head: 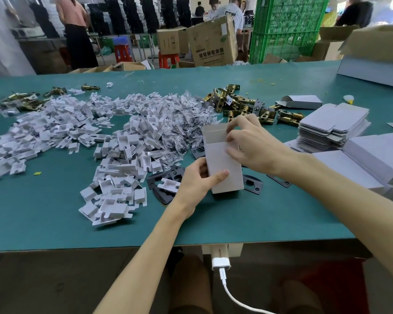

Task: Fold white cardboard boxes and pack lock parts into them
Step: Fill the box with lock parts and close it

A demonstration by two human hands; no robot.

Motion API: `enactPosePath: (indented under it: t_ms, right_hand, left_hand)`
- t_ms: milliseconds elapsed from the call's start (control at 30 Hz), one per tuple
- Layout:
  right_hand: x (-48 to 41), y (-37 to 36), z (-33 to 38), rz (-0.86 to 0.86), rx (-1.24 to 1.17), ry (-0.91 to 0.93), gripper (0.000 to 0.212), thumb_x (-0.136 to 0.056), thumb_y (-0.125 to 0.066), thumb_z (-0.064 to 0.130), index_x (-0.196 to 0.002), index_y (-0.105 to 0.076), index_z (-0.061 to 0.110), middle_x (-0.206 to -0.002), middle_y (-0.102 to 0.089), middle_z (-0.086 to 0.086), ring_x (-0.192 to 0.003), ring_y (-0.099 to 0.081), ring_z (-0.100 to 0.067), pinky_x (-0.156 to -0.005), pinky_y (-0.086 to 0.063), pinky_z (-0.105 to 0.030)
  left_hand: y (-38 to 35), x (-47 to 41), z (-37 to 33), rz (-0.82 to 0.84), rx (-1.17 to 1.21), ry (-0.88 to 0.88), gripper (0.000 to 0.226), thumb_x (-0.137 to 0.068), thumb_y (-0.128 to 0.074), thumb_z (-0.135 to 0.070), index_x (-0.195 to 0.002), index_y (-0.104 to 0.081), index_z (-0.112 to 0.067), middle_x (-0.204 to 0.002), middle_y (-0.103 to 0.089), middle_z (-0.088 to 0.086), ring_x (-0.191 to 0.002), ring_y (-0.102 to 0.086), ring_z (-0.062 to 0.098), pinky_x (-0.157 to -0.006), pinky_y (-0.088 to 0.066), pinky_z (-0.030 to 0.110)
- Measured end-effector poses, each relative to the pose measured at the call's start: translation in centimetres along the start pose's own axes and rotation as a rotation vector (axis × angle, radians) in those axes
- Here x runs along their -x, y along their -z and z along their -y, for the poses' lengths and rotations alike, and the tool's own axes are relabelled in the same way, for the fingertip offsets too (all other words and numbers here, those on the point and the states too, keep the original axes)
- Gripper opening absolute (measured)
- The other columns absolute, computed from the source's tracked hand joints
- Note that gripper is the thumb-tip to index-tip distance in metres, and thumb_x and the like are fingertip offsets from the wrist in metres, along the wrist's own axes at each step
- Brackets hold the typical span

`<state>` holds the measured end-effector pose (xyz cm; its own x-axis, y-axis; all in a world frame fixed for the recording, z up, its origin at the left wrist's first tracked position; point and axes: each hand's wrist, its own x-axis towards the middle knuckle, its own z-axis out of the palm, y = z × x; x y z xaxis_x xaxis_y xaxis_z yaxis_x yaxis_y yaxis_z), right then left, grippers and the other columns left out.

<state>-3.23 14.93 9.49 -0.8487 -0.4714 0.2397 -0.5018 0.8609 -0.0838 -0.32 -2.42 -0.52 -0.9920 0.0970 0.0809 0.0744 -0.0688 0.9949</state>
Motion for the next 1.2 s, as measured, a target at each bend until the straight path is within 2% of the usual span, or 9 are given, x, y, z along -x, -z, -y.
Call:
enactPosePath:
  t_ms: [167,267,400,600,667,800,967,1100,1200]
  right_hand:
    - [-0.5,1.0,-0.6,0.067,-0.075,-0.069,0.043,-0.097,-0.056,0.055,-0.099,-0.075,0.017,-0.134,-0.046,-0.002,-0.129,-0.03,-0.029,-0.107,-0.03,-0.04]
    - [-0.2,0.3,-1.3,-0.012,-0.253,-0.086,0.024,-0.095,-0.068,0.04,-0.112,-0.064,0.023,-0.128,-0.049,-0.003,-0.118,-0.051,-0.027,-0.102,-0.044,-0.04]
    - [1.5,-1.7,-1.2,-0.198,-0.796,-0.266,0.047,-0.091,-0.077,0.019,-0.125,-0.044,0.022,-0.119,-0.061,-0.004,-0.087,-0.072,-0.024,-0.077,-0.059,-0.032]
    - [3.4,-4.5,-0.1,-0.21,-1.214,-0.281,0.038,-0.102,-0.062,0.018,-0.136,-0.059,0.034,-0.108,-0.073,-0.009,-0.097,-0.073,-0.023,-0.077,-0.063,-0.035]
    - [3.6,-5.1,0.2,-0.205,-1.253,-0.285,0.038,-0.102,-0.062,0.023,-0.134,-0.057,0.043,-0.107,-0.073,-0.008,-0.098,-0.073,-0.024,-0.082,-0.062,-0.04]
    - [3.9,-5.9,0.7,-0.215,-1.318,-0.262,0.042,-0.097,-0.069,0.026,-0.132,-0.055,0.046,-0.104,-0.073,-0.007,-0.096,-0.072,-0.019,-0.078,-0.058,-0.03]
    - [4.6,-7.3,1.5,-0.288,-1.373,-0.328,0.028,-0.099,-0.067,0.021,-0.124,-0.062,0.031,-0.094,-0.073,-0.01,-0.087,-0.072,-0.02,-0.071,-0.059,-0.035]
    - [5.0,-8.3,1.8,-0.322,-1.393,-0.388,0.012,-0.099,-0.067,0.025,-0.111,-0.067,0.022,-0.091,-0.072,-0.01,-0.081,-0.067,-0.018,-0.069,-0.054,-0.042]
    - [5.1,-8.4,1.6,-0.327,-1.395,-0.407,0.01,-0.098,-0.068,0.029,-0.098,-0.073,0.021,-0.092,-0.075,-0.006,-0.079,-0.066,-0.014,-0.066,-0.051,-0.034]
  left_hand:
    - [0.0,0.1,-0.1,0.003,0.008,-0.007,0.042,-0.085,-0.085,-0.014,-0.122,-0.066,-0.013,-0.111,-0.079,-0.004,-0.104,-0.074,0.012,-0.082,-0.057,0.021]
    - [0.0,0.2,-0.2,-0.009,0.019,-0.014,0.039,-0.086,-0.084,-0.012,-0.12,-0.066,-0.016,-0.11,-0.079,-0.004,-0.104,-0.074,0.011,-0.083,-0.057,0.022]
    - [0.0,0.2,-0.4,-0.023,0.044,-0.033,0.05,-0.087,-0.082,-0.012,-0.133,-0.061,-0.012,-0.123,-0.075,0.003,-0.115,-0.071,0.018,-0.093,-0.058,0.031]
    - [0.1,0.3,-0.6,0.007,0.065,-0.099,0.086,-0.092,-0.078,-0.012,-0.162,-0.032,-0.034,-0.134,-0.07,-0.001,-0.121,-0.067,0.016,-0.094,-0.058,0.031]
    - [0.1,0.3,-0.6,0.005,0.077,-0.101,0.086,-0.093,-0.076,-0.013,-0.162,-0.031,-0.036,-0.133,-0.071,-0.003,-0.122,-0.067,0.015,-0.095,-0.058,0.031]
    - [0.2,0.2,-0.6,0.027,0.156,-0.101,0.079,-0.096,-0.072,-0.015,-0.161,-0.033,-0.037,-0.137,-0.069,-0.001,-0.124,-0.067,0.021,-0.093,-0.059,0.034]
    - [0.2,0.2,-0.5,-0.022,0.134,-0.068,0.05,-0.099,-0.07,-0.016,-0.145,-0.058,-0.032,-0.123,-0.075,0.007,-0.109,-0.072,0.026,-0.087,-0.062,0.04]
    - [0.1,0.2,-0.3,-0.095,0.08,-0.045,0.013,-0.102,-0.065,-0.019,-0.113,-0.073,-0.017,-0.099,-0.077,0.009,-0.087,-0.069,0.023,-0.078,-0.057,0.045]
    - [0.1,0.3,-0.4,-0.126,0.111,-0.011,0.02,-0.102,-0.064,-0.022,-0.091,-0.08,-0.018,-0.088,-0.074,0.008,-0.08,-0.063,0.022,-0.075,-0.05,0.04]
